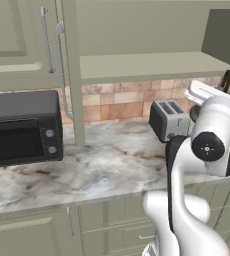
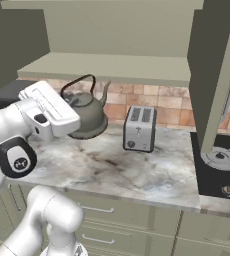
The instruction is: Open the cabinet, pick the kettle from the cabinet, and place it in the sink.
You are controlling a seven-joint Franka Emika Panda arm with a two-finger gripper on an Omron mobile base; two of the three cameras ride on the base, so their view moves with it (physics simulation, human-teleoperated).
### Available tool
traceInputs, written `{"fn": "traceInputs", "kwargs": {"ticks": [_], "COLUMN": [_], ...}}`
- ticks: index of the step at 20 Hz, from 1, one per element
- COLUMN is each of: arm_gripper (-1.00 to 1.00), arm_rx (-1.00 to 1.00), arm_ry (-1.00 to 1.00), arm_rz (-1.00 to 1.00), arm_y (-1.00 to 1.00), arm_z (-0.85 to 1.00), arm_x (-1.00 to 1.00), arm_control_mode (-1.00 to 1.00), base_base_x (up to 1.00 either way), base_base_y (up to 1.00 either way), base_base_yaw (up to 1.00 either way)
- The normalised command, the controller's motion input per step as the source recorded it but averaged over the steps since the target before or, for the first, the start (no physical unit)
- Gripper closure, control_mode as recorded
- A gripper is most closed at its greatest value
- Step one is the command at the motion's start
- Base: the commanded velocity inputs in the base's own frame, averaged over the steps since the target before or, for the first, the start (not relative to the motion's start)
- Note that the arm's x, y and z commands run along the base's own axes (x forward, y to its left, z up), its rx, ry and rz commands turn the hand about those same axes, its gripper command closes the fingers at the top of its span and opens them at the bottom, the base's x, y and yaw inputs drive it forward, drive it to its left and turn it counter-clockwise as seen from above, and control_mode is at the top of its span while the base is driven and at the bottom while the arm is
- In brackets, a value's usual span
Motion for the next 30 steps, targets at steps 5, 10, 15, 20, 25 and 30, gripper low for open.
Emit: {"fn": "traceInputs", "kwargs": {"ticks": [5, 10, 15, 20, 25, 30], "arm_gripper": [1.00, 1.00, 1.00, 1.00, 1.00, 1.00], "arm_rx": [0.00, 0.00, 0.00, 0.00, -0.02, -0.03], "arm_ry": [-0.02, -0.03, -0.06, -0.01, -0.08, -0.25], "arm_rz": [-0.04, -0.02, 0.00, 0.00, 0.00, 0.04], "arm_y": [0.02, -0.01, 0.00, 0.00, 0.00, -0.04], "arm_z": [-0.25, -0.34, -0.59, -0.71, -0.73, -0.63], "arm_x": [-0.33, -0.36, -0.08, 0.06, 0.16, 0.04], "arm_control_mode": [-1.00, -1.00, -1.00, -1.00, -1.00, -1.00], "base_base_x": [0.00, 0.00, 0.00, 0.00, 0.00, 0.00], "base_base_y": [0.00, 0.00, 0.00, 0.00, 0.00, 0.00], "base_base_yaw": [0.00, 0.00, 0.00, 0.00, 0.00, 0.00]}}
